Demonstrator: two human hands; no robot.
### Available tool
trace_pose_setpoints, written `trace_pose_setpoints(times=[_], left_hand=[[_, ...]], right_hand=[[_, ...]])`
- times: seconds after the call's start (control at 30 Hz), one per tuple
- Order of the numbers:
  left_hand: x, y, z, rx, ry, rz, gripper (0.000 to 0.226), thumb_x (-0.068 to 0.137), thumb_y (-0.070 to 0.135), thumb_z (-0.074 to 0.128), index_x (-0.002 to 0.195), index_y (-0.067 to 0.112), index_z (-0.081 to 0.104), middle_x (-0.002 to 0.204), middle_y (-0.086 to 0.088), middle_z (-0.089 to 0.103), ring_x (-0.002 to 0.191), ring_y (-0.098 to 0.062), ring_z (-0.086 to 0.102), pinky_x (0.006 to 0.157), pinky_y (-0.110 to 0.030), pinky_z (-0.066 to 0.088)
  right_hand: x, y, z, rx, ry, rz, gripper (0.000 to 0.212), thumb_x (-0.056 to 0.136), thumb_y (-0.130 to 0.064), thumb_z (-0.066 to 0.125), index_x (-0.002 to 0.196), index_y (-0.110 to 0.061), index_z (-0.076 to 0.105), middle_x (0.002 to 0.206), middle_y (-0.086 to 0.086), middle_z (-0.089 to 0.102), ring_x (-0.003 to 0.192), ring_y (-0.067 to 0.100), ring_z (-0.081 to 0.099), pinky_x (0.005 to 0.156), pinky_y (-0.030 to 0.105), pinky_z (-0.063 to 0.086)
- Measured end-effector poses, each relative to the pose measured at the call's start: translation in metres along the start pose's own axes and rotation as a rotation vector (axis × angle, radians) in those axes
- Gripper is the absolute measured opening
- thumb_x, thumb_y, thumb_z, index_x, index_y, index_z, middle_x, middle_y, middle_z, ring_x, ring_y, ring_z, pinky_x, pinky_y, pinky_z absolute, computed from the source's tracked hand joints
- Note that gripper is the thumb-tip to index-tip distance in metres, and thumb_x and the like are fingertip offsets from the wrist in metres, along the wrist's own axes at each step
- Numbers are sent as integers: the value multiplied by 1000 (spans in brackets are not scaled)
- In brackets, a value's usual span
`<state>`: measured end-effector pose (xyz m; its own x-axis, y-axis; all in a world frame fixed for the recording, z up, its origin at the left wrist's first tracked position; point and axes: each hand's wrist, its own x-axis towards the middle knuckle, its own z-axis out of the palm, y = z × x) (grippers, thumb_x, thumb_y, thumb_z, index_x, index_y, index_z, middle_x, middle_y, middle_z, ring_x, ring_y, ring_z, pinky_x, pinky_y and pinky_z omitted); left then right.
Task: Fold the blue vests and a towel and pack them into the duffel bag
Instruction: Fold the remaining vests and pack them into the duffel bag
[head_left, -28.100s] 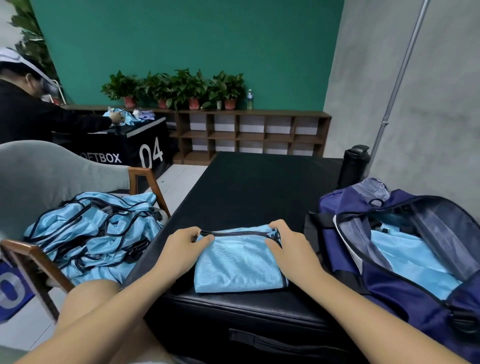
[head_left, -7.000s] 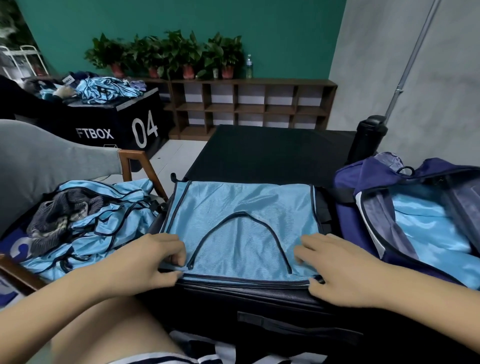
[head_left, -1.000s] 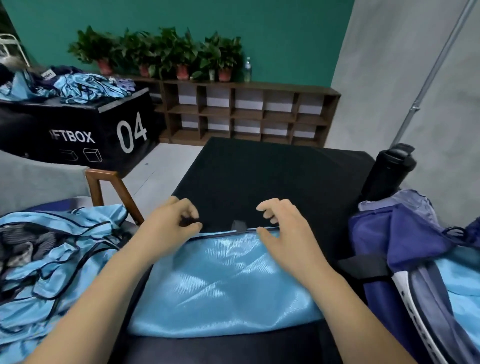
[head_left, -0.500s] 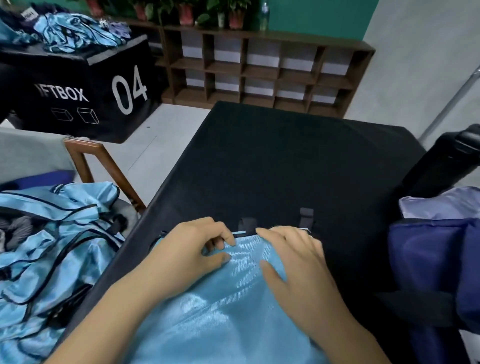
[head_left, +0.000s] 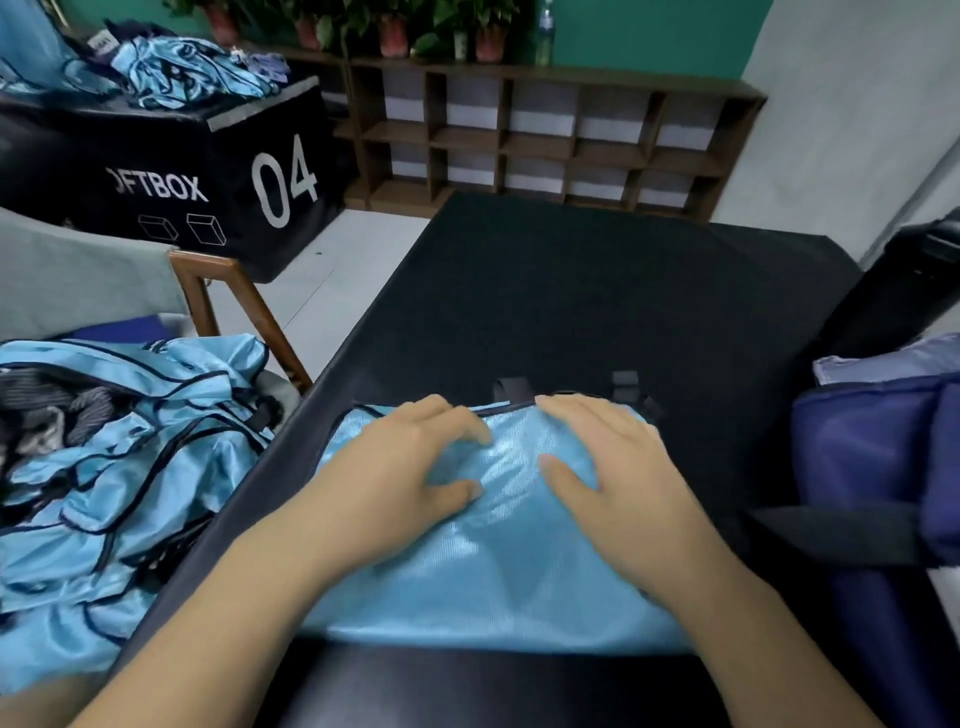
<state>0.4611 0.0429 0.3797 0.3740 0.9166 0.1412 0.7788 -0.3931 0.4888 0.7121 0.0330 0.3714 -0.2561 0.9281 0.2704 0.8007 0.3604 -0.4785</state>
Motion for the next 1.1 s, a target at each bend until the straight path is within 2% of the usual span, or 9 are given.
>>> trace_pose_setpoints(times=[0.07,0.13,0.2,0.27,0.57,0.73,0.83,0.93,1.1], left_hand=[[-10,6,-2,-24,9,18,31,91,46,80,117,46,63,119,22,55,117,-1,53,98,-27,46],[-23,7,-3,-67,-19,55,26,90,48,81,111,45,66,115,21,56,117,-1,52,99,-26,44],[-35,4,-5,-67,-64,74,26,89,55,79,111,47,68,113,22,55,116,0,52,99,-26,45],[-42,-1,-9,-29,-95,48,32,87,65,73,114,49,67,114,22,55,116,2,51,100,-28,46],[-35,-9,-21,57,-66,-33,11,97,54,66,104,46,70,104,19,59,94,0,60,90,-32,53],[-31,-7,-17,50,-66,-54,27,93,58,59,112,44,72,99,18,60,88,1,63,86,-32,56],[-27,-2,-12,60,-54,-50,25,96,51,63,119,42,69,101,20,61,91,2,62,88,-32,56],[-23,3,-12,77,-65,-45,28,98,48,59,125,42,63,109,20,65,100,-1,63,96,-35,54],[-23,11,-13,189,-142,-59,42,98,52,60,139,45,51,126,20,57,121,-11,52,103,-37,44]], right_hand=[[-2,-7,-8,44,40,12,31,102,-31,61,132,-39,62,130,-26,56,126,-6,46,112,22,31],[-3,-13,-14,75,7,80,11,101,-33,60,109,-39,64,103,-20,61,101,2,59,93,32,50],[-3,-16,-19,17,-83,168,3,99,-39,57,98,-37,59,84,-13,65,78,9,61,76,41,56],[-5,-18,-23,-95,-192,232,9,98,-44,56,96,-36,54,80,-9,66,75,13,62,74,41,56],[26,-43,-27,-373,-449,280,39,106,-56,44,121,-23,56,124,-5,48,115,26,51,93,40,41],[82,-43,-5,-435,-510,204,36,107,-52,39,125,-26,57,146,2,53,131,30,52,106,47,31],[99,-35,7,-451,-562,140,46,108,-52,37,146,-30,51,165,-4,42,156,27,30,122,51,19],[84,-37,8,-402,-452,133,56,110,-53,33,162,-32,39,173,-5,28,163,26,13,130,52,8],[15,-41,0,-245,-285,32,54,110,-55,41,158,-31,44,163,-9,37,153,15,29,125,36,21]])
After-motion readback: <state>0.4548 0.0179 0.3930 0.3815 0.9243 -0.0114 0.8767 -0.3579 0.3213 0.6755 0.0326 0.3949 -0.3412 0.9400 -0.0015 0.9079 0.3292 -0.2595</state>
